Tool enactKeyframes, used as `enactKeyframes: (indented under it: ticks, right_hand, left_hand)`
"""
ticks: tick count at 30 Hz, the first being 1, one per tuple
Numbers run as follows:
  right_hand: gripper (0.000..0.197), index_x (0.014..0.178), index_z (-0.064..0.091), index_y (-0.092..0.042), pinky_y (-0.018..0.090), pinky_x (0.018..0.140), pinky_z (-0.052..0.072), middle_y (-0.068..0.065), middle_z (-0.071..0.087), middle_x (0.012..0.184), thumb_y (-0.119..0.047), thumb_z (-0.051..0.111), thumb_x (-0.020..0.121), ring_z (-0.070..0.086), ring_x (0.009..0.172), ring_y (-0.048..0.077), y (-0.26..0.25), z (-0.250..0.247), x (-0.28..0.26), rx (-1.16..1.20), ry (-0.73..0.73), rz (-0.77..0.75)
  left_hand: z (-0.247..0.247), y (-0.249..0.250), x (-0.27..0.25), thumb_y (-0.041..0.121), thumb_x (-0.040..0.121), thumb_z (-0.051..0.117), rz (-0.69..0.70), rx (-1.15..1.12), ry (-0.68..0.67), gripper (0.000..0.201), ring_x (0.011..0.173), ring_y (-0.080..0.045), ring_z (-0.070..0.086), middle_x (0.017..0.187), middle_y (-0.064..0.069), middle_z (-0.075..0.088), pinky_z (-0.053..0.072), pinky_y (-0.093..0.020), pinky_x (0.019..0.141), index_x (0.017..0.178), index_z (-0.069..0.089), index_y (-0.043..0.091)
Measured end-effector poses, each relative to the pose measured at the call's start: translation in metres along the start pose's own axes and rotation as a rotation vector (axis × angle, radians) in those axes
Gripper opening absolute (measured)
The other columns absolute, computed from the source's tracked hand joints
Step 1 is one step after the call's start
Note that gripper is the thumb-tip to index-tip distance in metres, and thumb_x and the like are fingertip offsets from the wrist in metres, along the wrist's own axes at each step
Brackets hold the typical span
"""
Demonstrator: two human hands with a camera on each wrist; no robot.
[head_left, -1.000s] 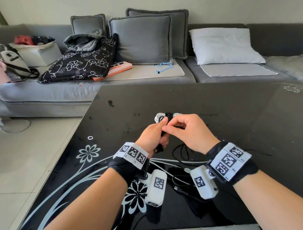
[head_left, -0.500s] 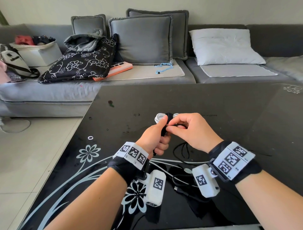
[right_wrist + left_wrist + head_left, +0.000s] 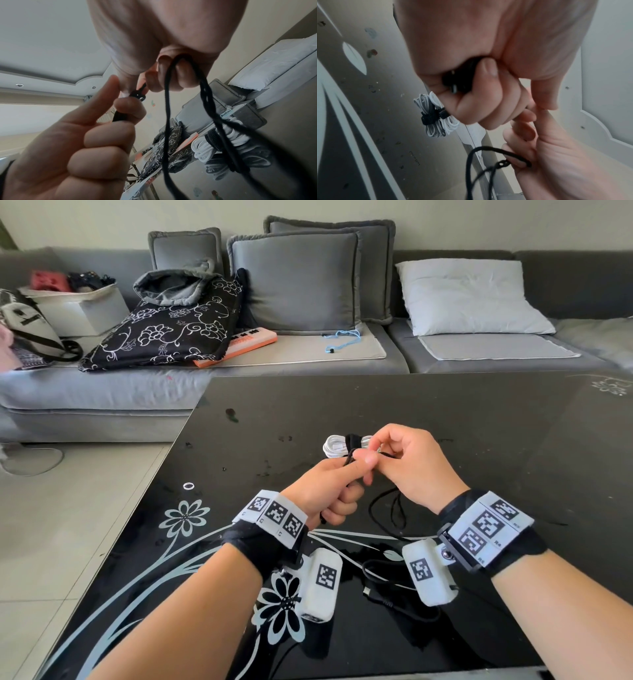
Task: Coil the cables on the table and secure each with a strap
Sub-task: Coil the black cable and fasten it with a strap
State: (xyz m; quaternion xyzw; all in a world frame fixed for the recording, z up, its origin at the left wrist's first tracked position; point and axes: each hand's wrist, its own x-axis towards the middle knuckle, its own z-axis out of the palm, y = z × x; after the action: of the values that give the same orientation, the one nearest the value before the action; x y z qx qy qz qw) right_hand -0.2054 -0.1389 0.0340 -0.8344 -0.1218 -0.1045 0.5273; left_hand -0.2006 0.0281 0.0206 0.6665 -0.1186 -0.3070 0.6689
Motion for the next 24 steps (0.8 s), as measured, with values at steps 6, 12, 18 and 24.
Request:
enactKeyframes:
  ticks: [6, 12, 18, 24]
  right_hand:
    - [0.028, 0.075, 0.07, -0.008, 0.025, 0.056, 0.038, 0.022, 0.063, 0.066, -0.033, 0.072, 0.088, 0.047, 0.055, 0.015, 0.0, -0.007, 0.003, -0.039, 0.101, 0.017]
    - [0.015, 0.081, 0.073, -0.016, 0.026, 0.056, 0.041, 0.017, 0.065, 0.064, -0.026, 0.069, 0.092, 0.049, 0.052, 0.018, 0.0, -0.003, 0.002, -0.039, 0.101, 0.013]
    - [0.013, 0.078, 0.07, -0.017, 0.029, 0.058, 0.041, 0.015, 0.056, 0.056, -0.024, 0.071, 0.089, 0.041, 0.052, 0.012, -0.006, 0.013, -0.005, -0.077, 0.05, -0.018]
    - [0.022, 0.073, 0.066, -0.009, 0.013, 0.049, 0.029, -0.001, 0.043, 0.048, -0.023, 0.072, 0.089, 0.033, 0.043, 0.006, -0.002, 0.019, -0.007, -0.112, 0.028, 0.002]
  left_hand:
    - [-0.007, 0.003, 0.0, 0.05, 0.103, 0.038, 0.025, -0.035, 0.036, 0.042, 0.042, -0.007, 0.012, 0.052, 0.007, 0.021, 0.011, -0.016, 0.04, 0.078, 0.049, 0.018]
    - [-0.02, 0.004, 0.003, 0.054, 0.102, 0.038, 0.102, -0.243, 0.256, 0.043, 0.046, -0.01, 0.011, 0.057, 0.006, 0.017, 0.012, -0.021, 0.04, 0.076, 0.045, 0.021]
    - [-0.009, 0.001, 0.006, 0.056, 0.102, 0.036, 0.142, -0.232, 0.312, 0.045, 0.046, -0.011, 0.015, 0.057, 0.004, 0.02, 0.016, -0.021, 0.042, 0.081, 0.048, 0.017]
    - [0.004, -0.004, 0.009, 0.041, 0.104, 0.043, 0.206, -0.214, 0.368, 0.033, 0.045, -0.01, 0.023, 0.056, 0.005, 0.026, 0.025, -0.022, 0.041, 0.083, 0.05, 0.017]
